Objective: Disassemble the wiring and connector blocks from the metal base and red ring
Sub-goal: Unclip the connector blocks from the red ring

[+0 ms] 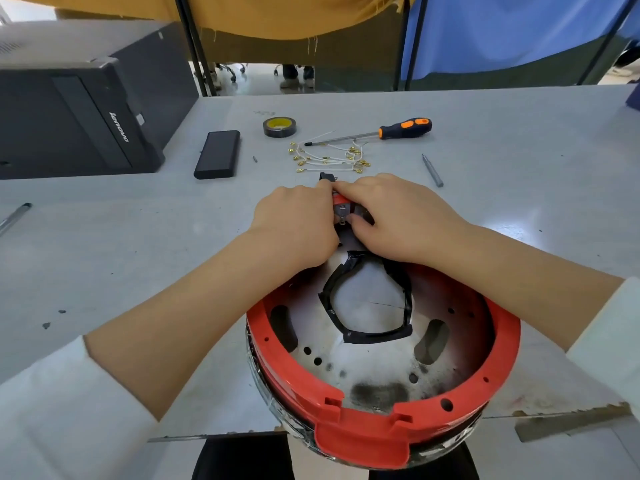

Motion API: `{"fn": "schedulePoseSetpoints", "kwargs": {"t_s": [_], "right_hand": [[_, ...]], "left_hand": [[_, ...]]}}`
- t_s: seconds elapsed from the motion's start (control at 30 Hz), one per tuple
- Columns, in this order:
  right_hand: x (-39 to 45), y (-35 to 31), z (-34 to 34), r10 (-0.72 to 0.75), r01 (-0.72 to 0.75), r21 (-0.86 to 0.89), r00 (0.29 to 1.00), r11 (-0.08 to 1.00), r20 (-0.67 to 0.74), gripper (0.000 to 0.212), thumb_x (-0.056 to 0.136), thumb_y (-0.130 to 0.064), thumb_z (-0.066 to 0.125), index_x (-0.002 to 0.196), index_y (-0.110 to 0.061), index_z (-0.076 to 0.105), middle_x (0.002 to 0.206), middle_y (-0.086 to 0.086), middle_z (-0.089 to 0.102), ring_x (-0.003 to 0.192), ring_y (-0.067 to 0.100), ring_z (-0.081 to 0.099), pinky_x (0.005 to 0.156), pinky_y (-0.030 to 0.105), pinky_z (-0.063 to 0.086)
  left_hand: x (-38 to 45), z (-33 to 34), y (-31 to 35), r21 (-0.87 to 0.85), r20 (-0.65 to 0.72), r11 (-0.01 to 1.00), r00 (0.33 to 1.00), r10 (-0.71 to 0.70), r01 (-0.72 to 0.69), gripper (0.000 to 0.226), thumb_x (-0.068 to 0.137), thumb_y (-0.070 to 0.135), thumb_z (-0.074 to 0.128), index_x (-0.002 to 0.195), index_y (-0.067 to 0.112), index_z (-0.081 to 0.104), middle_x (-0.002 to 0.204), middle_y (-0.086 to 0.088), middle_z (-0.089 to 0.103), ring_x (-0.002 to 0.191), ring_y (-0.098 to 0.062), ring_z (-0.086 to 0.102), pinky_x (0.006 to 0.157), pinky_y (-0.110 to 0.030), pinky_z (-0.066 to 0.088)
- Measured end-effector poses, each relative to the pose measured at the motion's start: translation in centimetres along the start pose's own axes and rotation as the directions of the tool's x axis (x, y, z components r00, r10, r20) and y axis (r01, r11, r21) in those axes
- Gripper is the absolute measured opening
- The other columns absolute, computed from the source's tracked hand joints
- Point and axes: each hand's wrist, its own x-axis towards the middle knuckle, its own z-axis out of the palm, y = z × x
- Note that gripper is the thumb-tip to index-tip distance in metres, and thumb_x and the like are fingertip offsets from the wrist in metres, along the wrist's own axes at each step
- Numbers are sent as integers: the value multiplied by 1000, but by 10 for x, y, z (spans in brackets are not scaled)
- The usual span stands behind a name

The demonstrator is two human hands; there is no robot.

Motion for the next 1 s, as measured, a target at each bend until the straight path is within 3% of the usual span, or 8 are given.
{"fn": "schedulePoseSetpoints", "kwargs": {"t_s": [0.13, 0.3, 0.43, 0.57, 0.73, 0.87, 1.0], "right_hand": [[-1, -2, -1, 0, -1, -35, 1000, 999, -9, 35, 90, -22, 44, 125, -23, 48, 106, -2, 58, 103, 23, 50, 65, 30, 30], [-1, -3, -2, -3, 3, -47, 1000, 999, -3, 29, 90, -22, 44, 119, -20, 49, 108, -2, 59, 103, 24, 50, 66, 30, 33], [-2, -4, -1, 2, -3, -42, 1000, 999, -2, 29, 91, -23, 46, 120, -21, 49, 109, -2, 58, 103, 24, 50, 67, 30, 33], [-1, -3, -2, 8, -8, -12, 1000, 1000, 7, 36, 91, -22, 44, 127, -22, 47, 110, -2, 58, 104, 24, 50, 68, 31, 35], [-1, -4, -7, 9, -10, 34, 998, 999, 54, 42, 97, -25, 39, 139, -19, 42, 119, 2, 59, 112, 26, 49, 88, 43, 45], [-1, -4, -7, 16, -17, 36, 999, 999, 44, 43, 97, -26, 36, 140, -21, 41, 120, 2, 59, 113, 25, 48, 87, 42, 45], [1, -2, -3, 27, -28, 35, 999, 999, 32, 46, 98, -27, 35, 144, -27, 36, 123, -1, 57, 116, 23, 46, 82, 35, 41]], "left_hand": [[-1, -2, 5, 45, -15, 998, 999, -43, 44, 20, 84, 20, 49, 95, 20, 32, 77, -2, 37, 75, -26, 35, 54, -31, 23], [-2, -1, 8, 84, -48, 995, 997, -55, 59, 20, 85, 21, 48, 99, 21, 35, 94, -10, 57, 74, -26, 34, 53, -30, 22], [-3, 1, 8, 93, -58, 993, 996, -61, 66, 20, 84, 21, 48, 101, 20, 37, 97, -10, 59, 73, -25, 34, 51, -30, 21], [-4, 2, 6, 98, -68, 994, 996, -49, 56, 26, 84, 22, 49, 109, 16, 43, 97, -10, 60, 71, -25, 35, 47, -30, 19], [-3, 4, -5, -25, -45, 1000, 999, 12, -13, 15, 94, 27, 43, 92, 18, 32, 103, -13, 61, 71, -27, 37, 56, -33, 23], [1, 5, -8, -79, -10, 997, 1000, 22, -22, 13, 94, 25, 43, 91, 17, 34, 102, -12, 60, 71, -28, 40, 60, -33, 27], [-1, 4, -5, -16, -42, 1000, 999, -3, 2, 9, 93, 24, 44, 96, 18, 38, 101, -12, 60, 70, -27, 37, 51, -33, 20]]}}
